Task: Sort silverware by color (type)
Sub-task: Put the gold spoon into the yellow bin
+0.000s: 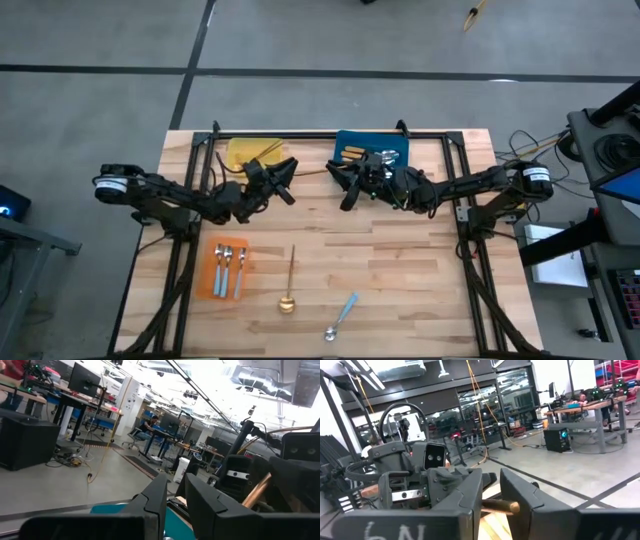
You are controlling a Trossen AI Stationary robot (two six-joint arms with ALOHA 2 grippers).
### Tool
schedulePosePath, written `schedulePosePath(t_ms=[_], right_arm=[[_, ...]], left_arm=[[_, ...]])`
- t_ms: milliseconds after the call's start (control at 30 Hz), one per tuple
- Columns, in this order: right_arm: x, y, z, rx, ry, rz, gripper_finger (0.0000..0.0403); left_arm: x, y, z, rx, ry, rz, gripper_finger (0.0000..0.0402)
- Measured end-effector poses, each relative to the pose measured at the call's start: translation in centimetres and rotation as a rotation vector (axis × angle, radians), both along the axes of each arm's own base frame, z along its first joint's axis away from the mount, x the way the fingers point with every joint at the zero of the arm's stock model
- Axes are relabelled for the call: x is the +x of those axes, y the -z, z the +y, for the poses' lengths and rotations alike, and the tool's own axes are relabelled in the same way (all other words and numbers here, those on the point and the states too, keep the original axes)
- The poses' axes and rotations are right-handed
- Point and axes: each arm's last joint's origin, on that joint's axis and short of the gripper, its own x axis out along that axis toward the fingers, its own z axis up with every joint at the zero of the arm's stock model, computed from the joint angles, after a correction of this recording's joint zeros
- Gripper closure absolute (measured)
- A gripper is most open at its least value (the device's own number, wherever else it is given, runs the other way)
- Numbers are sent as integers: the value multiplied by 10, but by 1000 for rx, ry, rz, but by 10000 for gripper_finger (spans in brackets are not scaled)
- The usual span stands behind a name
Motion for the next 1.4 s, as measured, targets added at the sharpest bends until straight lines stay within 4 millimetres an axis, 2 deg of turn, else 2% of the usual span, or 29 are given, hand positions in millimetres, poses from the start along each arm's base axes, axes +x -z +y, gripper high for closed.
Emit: schedulePosePath(t_ms=[200, 367, 467, 733, 900, 1033, 1167, 1400], right_arm=[[0, 0, 0, -5, 1, 0, 335], [0, -1, 0, -23, -7, 1, 382], [0, -1, 1, -21, -12, -2, 387], [0, 3, -1, -37, 23, 48, 392], [1, 7, 0, -37, 16, 88, 393], [0, 11, -2, -36, 80, 139, 393], [-2, 17, -2, -37, 164, 181, 393], [-3, 19, 0, -38, 182, 187, 393]], left_arm=[[0, 0, 0, 0, 0, 0, 358], [0, 0, 0, 0, 5, -1, 358], [0, 0, 0, 5, 4, 0, 355], [0, 1, 0, 11, 0, 19, 266], [0, 1, 0, 29, -6, 41, 235], [2, 2, -3, 142, 11, 146, 228], [6, 11, -10, 289, 122, 323, 227], [26, 17, -12, 291, 209, 532, 226]])
